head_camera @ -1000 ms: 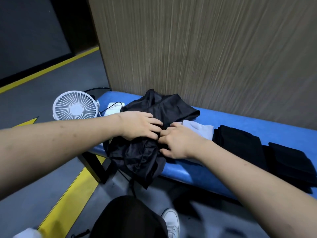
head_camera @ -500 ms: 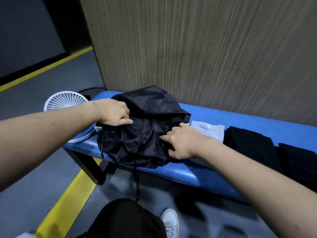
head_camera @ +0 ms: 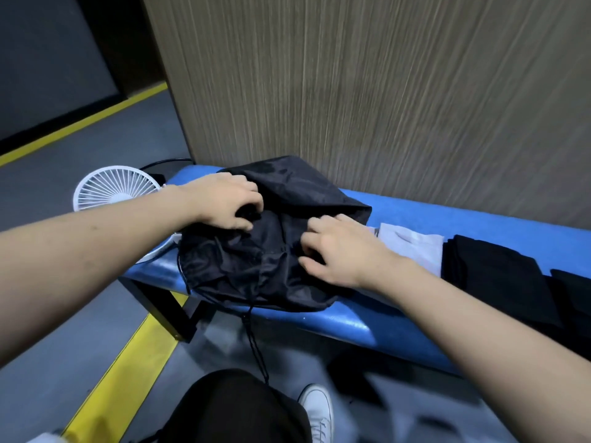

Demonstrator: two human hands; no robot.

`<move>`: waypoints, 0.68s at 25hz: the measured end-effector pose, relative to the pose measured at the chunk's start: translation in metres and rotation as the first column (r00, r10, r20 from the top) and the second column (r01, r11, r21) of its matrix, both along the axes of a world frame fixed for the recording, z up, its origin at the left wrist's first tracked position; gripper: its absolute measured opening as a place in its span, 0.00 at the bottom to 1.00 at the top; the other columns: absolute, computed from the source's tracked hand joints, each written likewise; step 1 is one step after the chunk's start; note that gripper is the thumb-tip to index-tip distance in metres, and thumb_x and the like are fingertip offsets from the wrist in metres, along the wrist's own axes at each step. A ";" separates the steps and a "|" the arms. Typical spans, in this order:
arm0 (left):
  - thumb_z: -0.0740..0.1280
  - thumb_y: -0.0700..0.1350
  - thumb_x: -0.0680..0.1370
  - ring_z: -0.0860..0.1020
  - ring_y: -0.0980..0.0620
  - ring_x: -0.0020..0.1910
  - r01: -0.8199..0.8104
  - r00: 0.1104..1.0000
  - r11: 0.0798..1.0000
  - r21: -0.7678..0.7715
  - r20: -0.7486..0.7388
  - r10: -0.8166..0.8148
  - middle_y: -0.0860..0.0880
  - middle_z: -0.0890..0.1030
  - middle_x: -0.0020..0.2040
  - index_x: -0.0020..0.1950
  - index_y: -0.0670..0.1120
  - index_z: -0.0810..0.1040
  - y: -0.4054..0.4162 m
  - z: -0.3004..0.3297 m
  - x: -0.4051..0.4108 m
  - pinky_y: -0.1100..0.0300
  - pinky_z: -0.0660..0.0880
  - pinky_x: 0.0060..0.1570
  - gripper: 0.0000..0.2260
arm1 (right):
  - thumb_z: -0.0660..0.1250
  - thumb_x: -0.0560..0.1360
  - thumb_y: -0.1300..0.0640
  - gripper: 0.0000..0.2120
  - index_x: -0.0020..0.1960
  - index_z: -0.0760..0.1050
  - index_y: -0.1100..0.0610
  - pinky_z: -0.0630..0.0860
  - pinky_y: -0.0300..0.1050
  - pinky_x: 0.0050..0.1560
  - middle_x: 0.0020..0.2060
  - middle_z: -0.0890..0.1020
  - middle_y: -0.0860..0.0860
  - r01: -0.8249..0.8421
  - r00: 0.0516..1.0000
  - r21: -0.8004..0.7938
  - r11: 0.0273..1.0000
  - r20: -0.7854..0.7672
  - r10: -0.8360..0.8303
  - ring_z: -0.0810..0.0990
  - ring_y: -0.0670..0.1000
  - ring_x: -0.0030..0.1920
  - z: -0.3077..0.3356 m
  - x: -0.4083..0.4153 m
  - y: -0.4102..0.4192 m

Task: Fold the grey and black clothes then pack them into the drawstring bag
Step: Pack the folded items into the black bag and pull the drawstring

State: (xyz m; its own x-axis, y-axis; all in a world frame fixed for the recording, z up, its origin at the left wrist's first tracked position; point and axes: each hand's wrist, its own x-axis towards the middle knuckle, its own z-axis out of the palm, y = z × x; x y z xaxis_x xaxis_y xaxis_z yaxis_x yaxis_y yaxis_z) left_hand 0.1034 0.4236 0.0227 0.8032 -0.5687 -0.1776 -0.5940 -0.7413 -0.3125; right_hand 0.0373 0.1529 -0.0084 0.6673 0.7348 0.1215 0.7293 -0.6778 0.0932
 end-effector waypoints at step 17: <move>0.77 0.67 0.62 0.59 0.45 0.77 -0.262 0.922 0.932 0.250 -0.222 0.318 0.48 0.59 0.76 0.80 0.58 0.52 0.014 0.006 0.027 0.52 0.59 0.74 0.54 | 0.67 0.74 0.38 0.25 0.67 0.71 0.46 0.73 0.50 0.56 0.59 0.73 0.53 0.043 0.931 -0.284 0.958 -0.337 -0.141 0.75 0.57 0.60 0.010 -0.001 0.004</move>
State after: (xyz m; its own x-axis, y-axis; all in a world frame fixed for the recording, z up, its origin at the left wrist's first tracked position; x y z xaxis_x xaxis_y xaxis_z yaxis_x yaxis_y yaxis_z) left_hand 0.1302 0.4380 0.0290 0.8381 -0.2436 -0.4881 -0.4429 -0.8261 -0.3483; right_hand 0.0360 0.1567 0.0016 0.6966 0.6401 -0.3240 0.6839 -0.7289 0.0304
